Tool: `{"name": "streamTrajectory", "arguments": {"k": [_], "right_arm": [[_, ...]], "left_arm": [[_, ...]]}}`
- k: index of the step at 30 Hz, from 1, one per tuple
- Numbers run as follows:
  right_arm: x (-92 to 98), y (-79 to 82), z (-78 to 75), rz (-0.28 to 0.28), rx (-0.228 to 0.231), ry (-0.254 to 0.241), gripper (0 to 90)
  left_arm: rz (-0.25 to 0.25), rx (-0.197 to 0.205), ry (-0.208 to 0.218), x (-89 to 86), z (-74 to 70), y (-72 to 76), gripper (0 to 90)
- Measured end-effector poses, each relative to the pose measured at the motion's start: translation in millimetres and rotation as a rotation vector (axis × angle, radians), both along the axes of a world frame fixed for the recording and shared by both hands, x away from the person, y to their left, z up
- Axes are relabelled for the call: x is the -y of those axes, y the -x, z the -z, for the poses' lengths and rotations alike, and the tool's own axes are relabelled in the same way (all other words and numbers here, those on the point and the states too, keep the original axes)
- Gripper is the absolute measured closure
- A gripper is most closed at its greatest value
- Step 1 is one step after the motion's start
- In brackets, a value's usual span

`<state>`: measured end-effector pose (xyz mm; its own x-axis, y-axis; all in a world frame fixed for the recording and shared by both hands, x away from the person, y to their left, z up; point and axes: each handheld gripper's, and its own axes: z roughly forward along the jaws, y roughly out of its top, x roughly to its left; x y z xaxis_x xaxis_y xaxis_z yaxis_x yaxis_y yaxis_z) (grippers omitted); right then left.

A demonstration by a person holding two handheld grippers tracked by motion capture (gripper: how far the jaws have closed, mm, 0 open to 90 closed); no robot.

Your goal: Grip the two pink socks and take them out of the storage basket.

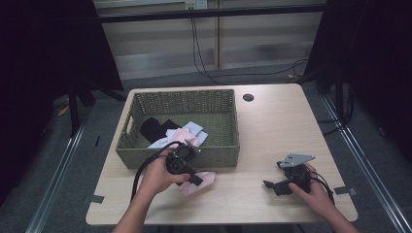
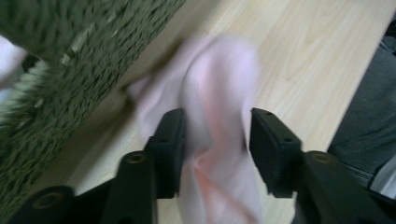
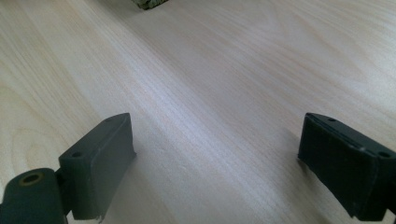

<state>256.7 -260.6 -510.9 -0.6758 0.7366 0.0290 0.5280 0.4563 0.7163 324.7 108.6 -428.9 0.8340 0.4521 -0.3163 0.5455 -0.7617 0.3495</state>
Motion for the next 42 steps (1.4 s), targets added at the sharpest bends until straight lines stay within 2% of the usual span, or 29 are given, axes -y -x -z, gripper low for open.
{"name": "streamTrajectory", "arguments": {"k": [3,6,7,11,15,19,21,24,28,32,40,42], "right_arm": [[0.0,0.0,-0.1,0.001,-0.001,0.0,9.7],[0.0,-0.1,0.1,-0.001,0.001,0.0,9.7],[0.0,0.0,0.0,0.0,0.0,0.0,9.7],[0.0,-0.1,0.0,-0.001,0.0,0.0,9.7],[0.0,-0.1,0.0,-0.001,0.001,0.0,9.7],[0.0,0.0,-0.1,0.001,-0.001,0.0,9.7],[0.0,0.0,0.0,0.0,0.0,0.0,9.7],[-0.2,0.1,0.0,0.003,-0.001,-0.002,9.7],[-0.2,0.1,0.0,0.003,-0.001,-0.002,9.7],[-0.2,0.0,0.0,0.003,-0.001,-0.002,9.7],[-0.1,-0.1,0.0,0.002,0.002,-0.002,9.7],[-0.2,-0.1,0.0,0.003,0.001,-0.002,9.7]], "left_arm": [[0.001,0.032,0.02,-2.9,-22.2,1.1,47.5],[-0.004,0.065,0.035,-6.6,-43.2,-1.3,45.5],[-0.011,0.069,0.046,-7.7,-52.4,-3.1,45.0],[-0.035,0.072,0.067,-10.7,-74.7,-12.0,43.5],[-0.066,0.088,0.066,-13.7,-91.4,-25.6,42.4],[-0.104,0.117,0.064,-14.9,-101.7,-40.2,40.6],[-0.116,0.134,0.06,-14.0,-102.4,-45.5,39.2],[-0.119,0.139,0.051,-12.0,-97.8,-56.9,38.6],[-0.158,0.141,0.05,-13.0,-89.5,-71.9,37.7],[-0.202,0.117,0.011,-20.5,-74.3,-92.3,37.7],[-0.279,0.124,-0.018,-31.8,-52.1,-115.3,33.4],[-0.298,0.109,-0.022,-35.4,-47.4,-121.0,33.2]]}}
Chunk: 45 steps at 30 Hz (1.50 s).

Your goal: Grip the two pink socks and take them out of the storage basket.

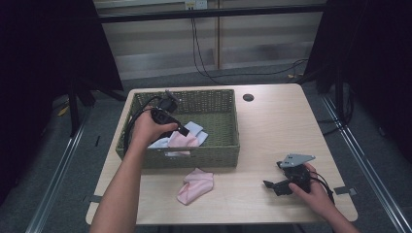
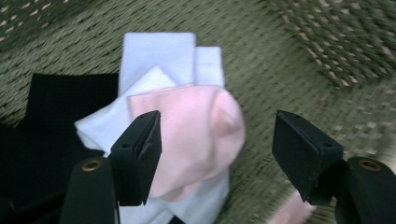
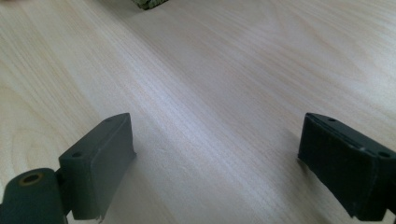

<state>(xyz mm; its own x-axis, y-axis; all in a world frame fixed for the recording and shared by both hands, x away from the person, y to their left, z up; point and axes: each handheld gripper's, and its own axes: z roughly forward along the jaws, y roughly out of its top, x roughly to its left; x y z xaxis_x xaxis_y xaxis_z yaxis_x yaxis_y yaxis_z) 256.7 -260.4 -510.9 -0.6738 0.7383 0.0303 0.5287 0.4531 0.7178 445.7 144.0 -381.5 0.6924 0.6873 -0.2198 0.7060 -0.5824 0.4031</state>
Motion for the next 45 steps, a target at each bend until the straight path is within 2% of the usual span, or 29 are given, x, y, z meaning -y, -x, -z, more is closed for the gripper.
{"name": "streamTrajectory", "arguments": {"k": [4,9,13,18,20,24,27,28,29,31,33,36,37,38,41,45], "right_arm": [[0.0,0.0,0.0,0.0,0.0,0.0,9.7],[0.1,-0.3,0.1,-0.003,0.003,0.0,9.7],[0.0,0.0,-0.1,0.0,0.0,0.0,9.7],[0.0,-0.1,0.0,-0.001,0.0,0.0,9.7],[0.0,0.0,0.0,-0.001,0.0,0.0,9.7],[0.0,0.0,0.0,-0.001,0.0,0.0,9.7],[0.0,0.0,0.0,-0.001,0.0,0.0,9.7],[0.1,-0.1,0.0,-0.001,0.001,0.001,9.7],[0.0,0.0,0.0,-0.001,0.0,0.0,9.7],[0.0,-0.1,-0.1,-0.001,0.0,0.0,9.7],[0.0,-0.1,0.0,-0.001,0.0,0.0,9.7],[0.0,-0.1,-0.1,-0.001,0.0,0.0,9.7],[0.1,-0.1,0.0,-0.002,0.001,0.0,9.7],[0.1,-0.1,0.0,-0.002,0.001,0.0,9.7],[0.1,-0.1,0.0,-0.001,0.001,0.0,9.7],[0.0,0.0,-0.1,-0.001,0.0,0.0,9.7]], "left_arm": [[-0.011,-0.014,-0.012,-2.1,6.3,-7.0,34.7],[0.001,-0.034,-0.017,-2.4,14.0,-13.7,36.1],[-0.021,-0.048,-0.022,-3.7,21.9,-20.1,37.5],[-0.019,-0.06,-0.023,-3.9,32.6,-25.4,38.8],[-0.012,-0.062,-0.046,-3.2,38.6,-26.9,39.9],[-0.015,-0.078,-0.049,-4.2,46.2,-28.7,40.9],[-0.022,-0.094,-0.059,-5.0,50.8,-30.3,44.7],[-0.023,-0.093,-0.062,-5.0,50.6,-30.2,51.5],[-0.022,-0.104,-0.065,-4.1,50.1,-30.2,56.3],[-0.016,-0.118,-0.108,-1.9,47.8,-29.9,70.5],[-0.013,-0.131,-0.116,-0.2,43.6,-28.4,84.8],[-0.003,-0.136,-0.111,-0.5,36.0,-25.6,87.3],[0.0,-0.139,-0.134,-0.1,31.4,-23.7,87.4],[0.007,-0.137,-0.141,0.2,27.4,-22.4,87.5],[0.007,-0.13,-0.108,0.5,12.3,-19.0,87.5],[0.01,-0.127,-0.096,1.9,-7.4,-14.8,87.5]]}}
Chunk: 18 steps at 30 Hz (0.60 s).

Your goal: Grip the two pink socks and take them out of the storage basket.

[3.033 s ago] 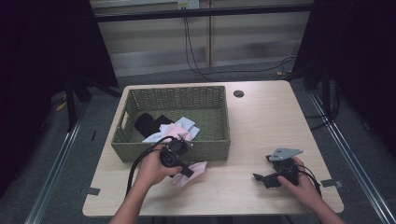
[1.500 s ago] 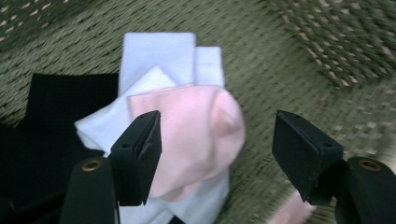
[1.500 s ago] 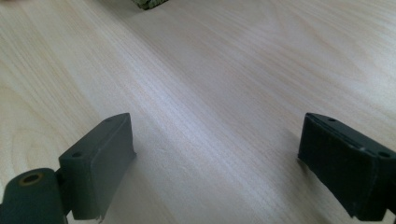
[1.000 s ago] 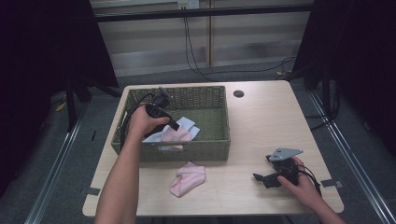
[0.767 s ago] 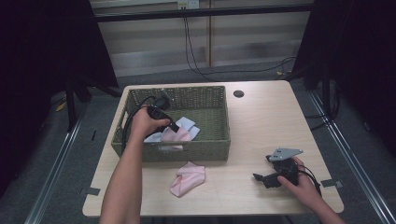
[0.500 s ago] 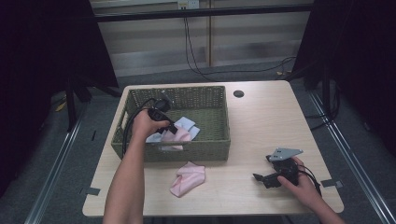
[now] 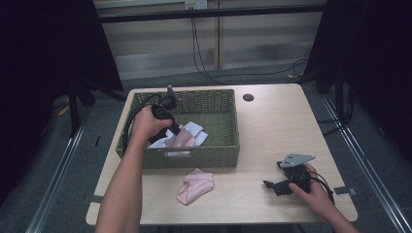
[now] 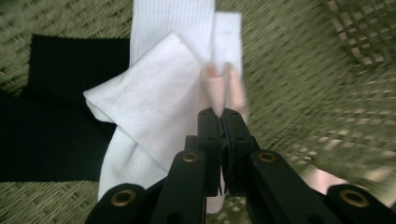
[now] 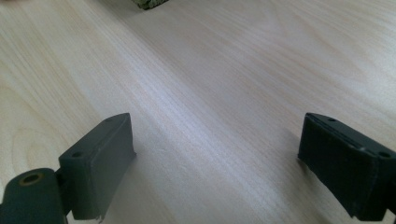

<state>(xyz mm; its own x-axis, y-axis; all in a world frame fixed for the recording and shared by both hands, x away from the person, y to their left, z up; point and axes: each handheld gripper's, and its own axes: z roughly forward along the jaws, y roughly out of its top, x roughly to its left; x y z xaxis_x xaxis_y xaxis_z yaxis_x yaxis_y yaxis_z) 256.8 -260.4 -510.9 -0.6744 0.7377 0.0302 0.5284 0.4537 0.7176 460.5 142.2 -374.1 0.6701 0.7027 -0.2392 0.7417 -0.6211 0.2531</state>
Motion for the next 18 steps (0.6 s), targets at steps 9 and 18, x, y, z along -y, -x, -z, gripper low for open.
{"name": "streamTrajectory", "arguments": {"k": [9,18], "right_arm": [[0.1,-0.2,0.2,-0.003,0.004,0.0,9.7],[0.1,0.0,-0.2,-0.001,-0.002,0.002,9.7]], "left_arm": [[0.015,-0.01,0.038,-0.3,-31.1,10.0,87.5],[0.027,-0.003,0.054,-0.5,-57.1,14.5,87.5]]}}
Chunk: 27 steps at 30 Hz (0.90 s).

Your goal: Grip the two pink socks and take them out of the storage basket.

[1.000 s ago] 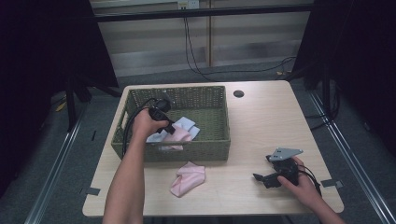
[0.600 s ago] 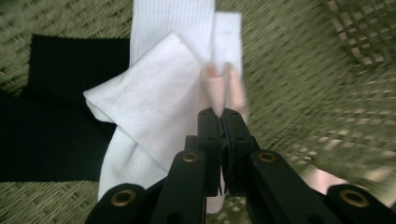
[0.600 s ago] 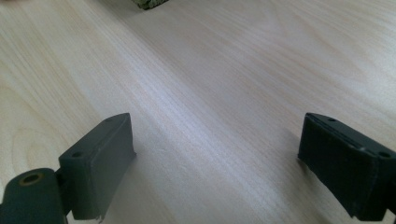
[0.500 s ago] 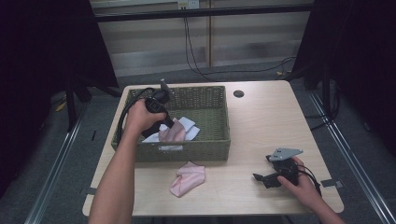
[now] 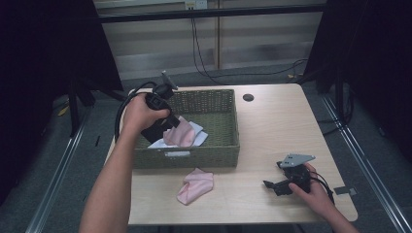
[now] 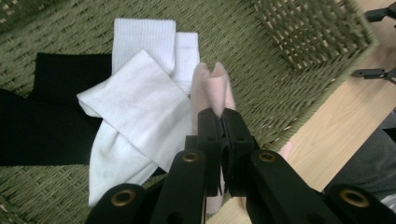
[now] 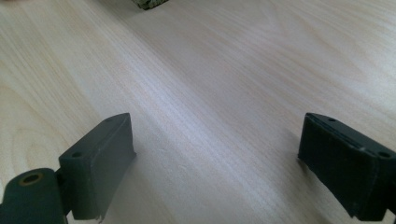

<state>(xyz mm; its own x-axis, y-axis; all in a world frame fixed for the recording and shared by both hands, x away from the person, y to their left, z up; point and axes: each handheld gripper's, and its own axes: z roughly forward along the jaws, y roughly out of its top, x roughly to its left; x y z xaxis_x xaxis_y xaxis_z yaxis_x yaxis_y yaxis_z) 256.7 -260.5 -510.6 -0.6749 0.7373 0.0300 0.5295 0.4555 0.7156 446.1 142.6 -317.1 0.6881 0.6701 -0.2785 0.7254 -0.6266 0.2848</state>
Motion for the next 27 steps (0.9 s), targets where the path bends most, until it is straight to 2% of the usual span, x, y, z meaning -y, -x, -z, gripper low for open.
{"name": "streamTrajectory", "arguments": {"k": [7,19,23,27], "right_arm": [[0.1,-0.2,0.1,-0.002,0.002,0.0,9.7],[0.0,-0.2,0.1,-0.002,0.003,0.0,9.7],[0.0,-0.1,0.1,-0.001,0.002,0.0,9.7],[0.0,0.0,0.0,0.0,0.0,0.0,9.7]], "left_arm": [[-0.004,0.001,0.007,0.0,-18.3,3.9,87.5],[0.012,0.012,0.056,-0.9,-53.8,17.7,87.5],[0.013,0.015,0.067,-0.8,-60.8,23.5,87.5],[0.035,0.019,0.084,0.6,-67.7,32.2,87.5]]}}
